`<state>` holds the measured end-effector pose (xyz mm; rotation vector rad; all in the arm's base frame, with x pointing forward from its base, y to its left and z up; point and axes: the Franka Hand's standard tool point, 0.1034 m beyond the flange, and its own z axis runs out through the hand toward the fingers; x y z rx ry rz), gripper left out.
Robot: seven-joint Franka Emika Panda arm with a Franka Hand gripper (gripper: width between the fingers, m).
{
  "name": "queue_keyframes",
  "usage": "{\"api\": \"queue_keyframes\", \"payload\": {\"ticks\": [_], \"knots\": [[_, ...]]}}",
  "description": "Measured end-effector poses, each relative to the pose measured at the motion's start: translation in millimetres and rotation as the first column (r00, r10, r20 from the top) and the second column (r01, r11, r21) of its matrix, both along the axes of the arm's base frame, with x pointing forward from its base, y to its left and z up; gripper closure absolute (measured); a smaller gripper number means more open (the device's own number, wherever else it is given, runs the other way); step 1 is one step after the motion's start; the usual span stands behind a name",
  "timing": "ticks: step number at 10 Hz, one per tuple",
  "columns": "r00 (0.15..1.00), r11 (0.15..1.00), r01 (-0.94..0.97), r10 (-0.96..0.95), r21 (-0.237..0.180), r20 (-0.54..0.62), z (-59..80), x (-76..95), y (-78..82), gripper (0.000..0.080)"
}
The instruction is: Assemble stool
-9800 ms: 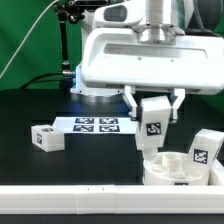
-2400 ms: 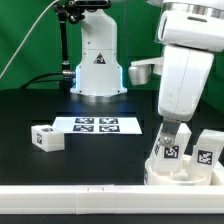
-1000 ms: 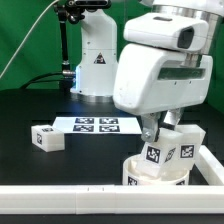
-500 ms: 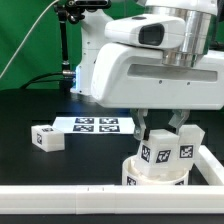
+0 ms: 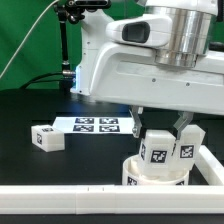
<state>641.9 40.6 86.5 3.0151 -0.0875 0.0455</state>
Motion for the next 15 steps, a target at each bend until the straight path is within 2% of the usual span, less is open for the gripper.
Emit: {"api": "queue_keyframes", "payload": {"ticks": [2, 5, 7, 8, 10, 11, 15], "knots": [[0.984, 0.984, 0.175, -0.176, 0.014, 0.033, -0.1, 0.9, -0.4, 0.0459], [0.894, 0.897, 0.439, -0.442, 0.061, 0.070, -0.4, 2.6, 6.2, 0.0459], [0.797, 0.800, 0.593, -0.600, 0.098, 0.073, -0.4, 2.7, 14.8, 0.0459], [0.723, 0.725, 0.679, -0.688, 0.117, 0.069, -0.4, 2.6, 18.3, 0.0459], [0.630, 0.633, 0.762, -0.774, 0.137, 0.064, -0.5, 2.6, 23.8, 0.0459], [0.541, 0.542, 0.826, -0.839, 0.156, 0.050, -0.5, 2.8, 25.2, 0.0459], [0.297, 0.294, 0.938, -0.955, 0.182, 0.014, -0.9, 2.6, 27.8, 0.0459]]}}
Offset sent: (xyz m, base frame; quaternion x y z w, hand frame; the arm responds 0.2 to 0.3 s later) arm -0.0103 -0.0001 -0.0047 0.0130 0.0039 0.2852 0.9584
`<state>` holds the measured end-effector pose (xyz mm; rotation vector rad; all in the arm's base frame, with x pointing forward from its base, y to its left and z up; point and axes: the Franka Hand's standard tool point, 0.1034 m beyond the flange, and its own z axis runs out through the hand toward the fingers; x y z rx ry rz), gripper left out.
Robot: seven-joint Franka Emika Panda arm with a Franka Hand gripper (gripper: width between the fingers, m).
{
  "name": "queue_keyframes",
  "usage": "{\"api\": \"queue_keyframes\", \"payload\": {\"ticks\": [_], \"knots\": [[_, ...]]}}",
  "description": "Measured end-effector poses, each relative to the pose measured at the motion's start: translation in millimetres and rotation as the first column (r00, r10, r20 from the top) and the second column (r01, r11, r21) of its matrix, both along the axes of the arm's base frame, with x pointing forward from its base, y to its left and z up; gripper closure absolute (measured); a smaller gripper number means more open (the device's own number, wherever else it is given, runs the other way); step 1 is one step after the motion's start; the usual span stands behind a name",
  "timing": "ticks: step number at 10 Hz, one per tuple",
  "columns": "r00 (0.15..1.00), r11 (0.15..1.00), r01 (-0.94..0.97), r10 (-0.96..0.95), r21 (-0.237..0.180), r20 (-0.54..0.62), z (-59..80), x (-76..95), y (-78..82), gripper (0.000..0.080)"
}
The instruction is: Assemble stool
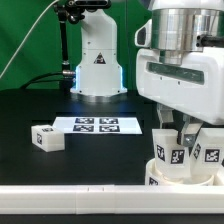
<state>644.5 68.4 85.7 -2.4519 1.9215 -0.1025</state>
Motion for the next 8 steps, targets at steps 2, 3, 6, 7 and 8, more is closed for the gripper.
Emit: {"api": "queue_keyframes", "payload": {"ticks": [2, 3, 6, 7, 8], "knots": [[0.984, 0.983, 0.179, -0.179, 0.028, -0.001, -0.3, -0.7, 5.1, 0.0459], [0.976, 0.976, 0.216, -0.216, 0.039, -0.002, -0.3, -0.6, 5.8, 0.0459], [0.963, 0.962, 0.268, -0.268, 0.051, -0.006, -0.5, -0.9, 8.7, 0.0228], [0.965, 0.964, 0.262, -0.262, 0.051, -0.006, -0.1, -0.8, 8.9, 0.0228], [0.974, 0.973, 0.227, -0.227, 0.051, -0.002, 3.3, 0.4, 9.5, 0.0163]]}}
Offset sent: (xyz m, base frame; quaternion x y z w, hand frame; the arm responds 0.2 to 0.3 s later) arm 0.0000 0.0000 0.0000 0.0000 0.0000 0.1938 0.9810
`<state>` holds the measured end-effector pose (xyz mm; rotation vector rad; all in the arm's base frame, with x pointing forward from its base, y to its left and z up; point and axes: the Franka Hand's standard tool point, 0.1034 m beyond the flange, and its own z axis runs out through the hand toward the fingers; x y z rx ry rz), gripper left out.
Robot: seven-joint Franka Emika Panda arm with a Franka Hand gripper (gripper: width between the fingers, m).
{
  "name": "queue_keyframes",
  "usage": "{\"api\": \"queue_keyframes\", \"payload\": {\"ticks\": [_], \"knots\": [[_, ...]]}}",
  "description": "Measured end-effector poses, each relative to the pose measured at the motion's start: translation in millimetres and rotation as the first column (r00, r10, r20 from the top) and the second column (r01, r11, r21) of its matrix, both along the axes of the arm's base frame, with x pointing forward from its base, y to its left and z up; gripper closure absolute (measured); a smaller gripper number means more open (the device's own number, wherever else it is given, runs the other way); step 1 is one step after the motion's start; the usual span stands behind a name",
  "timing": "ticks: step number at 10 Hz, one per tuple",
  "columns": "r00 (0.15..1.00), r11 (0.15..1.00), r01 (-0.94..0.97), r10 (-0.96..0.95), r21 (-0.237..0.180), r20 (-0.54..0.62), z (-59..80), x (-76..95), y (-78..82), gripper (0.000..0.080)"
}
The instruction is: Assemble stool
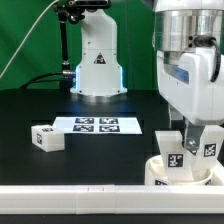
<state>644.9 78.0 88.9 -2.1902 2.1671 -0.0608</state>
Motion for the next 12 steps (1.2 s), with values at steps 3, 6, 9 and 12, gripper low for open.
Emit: {"api": "queue_keyframes", "payload": {"ticks": [3, 6, 9, 12], "knots": [[0.989, 0.989, -0.147, 0.147, -0.003, 0.029, 18.6, 5.8, 2.9, 0.0150], [0.935, 0.935, -0.353, 0.353, -0.026, 0.025, 15.3, 5.1, 2.3, 0.0150], [0.728, 0.727, -0.683, 0.685, -0.070, 0.019, 15.4, 6.3, 1.7, 0.0150], [0.464, 0.461, -0.882, 0.886, -0.095, -0.003, 14.8, 7.6, 0.1, 0.0150]]}}
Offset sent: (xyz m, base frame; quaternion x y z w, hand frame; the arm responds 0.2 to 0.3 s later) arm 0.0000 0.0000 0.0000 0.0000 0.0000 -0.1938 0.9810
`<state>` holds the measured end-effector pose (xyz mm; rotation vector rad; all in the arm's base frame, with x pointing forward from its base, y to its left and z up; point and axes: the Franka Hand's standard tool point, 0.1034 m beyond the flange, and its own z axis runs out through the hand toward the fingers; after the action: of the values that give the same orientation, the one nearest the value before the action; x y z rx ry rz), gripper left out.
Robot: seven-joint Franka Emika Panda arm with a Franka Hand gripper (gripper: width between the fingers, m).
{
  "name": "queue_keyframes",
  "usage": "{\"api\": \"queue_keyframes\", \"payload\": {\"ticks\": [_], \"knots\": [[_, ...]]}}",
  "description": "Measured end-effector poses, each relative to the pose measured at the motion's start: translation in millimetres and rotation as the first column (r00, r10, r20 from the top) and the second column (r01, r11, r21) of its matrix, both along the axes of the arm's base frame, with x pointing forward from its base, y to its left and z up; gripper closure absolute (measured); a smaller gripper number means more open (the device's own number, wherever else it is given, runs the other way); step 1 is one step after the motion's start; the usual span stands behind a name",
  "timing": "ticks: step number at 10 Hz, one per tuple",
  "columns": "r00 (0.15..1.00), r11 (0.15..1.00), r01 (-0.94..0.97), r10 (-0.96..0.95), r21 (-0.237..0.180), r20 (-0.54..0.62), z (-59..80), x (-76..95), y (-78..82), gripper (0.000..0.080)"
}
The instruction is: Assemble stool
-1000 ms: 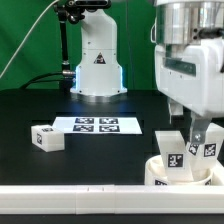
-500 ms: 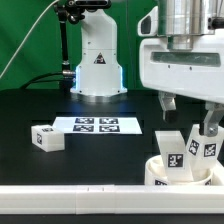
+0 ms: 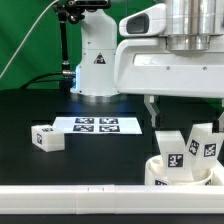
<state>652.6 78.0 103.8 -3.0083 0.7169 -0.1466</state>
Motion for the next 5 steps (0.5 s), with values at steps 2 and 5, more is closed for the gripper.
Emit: {"api": "queue_keyframes", "payload": {"ticks": [2, 5], "knots": [[0.997, 0.997, -0.076, 0.076, -0.008, 0.001, -0.2, -0.1, -1.1, 0.0150], [0.959, 0.958, -0.284, 0.284, -0.039, -0.002, -0.3, 0.1, -4.3, 0.0150]]}}
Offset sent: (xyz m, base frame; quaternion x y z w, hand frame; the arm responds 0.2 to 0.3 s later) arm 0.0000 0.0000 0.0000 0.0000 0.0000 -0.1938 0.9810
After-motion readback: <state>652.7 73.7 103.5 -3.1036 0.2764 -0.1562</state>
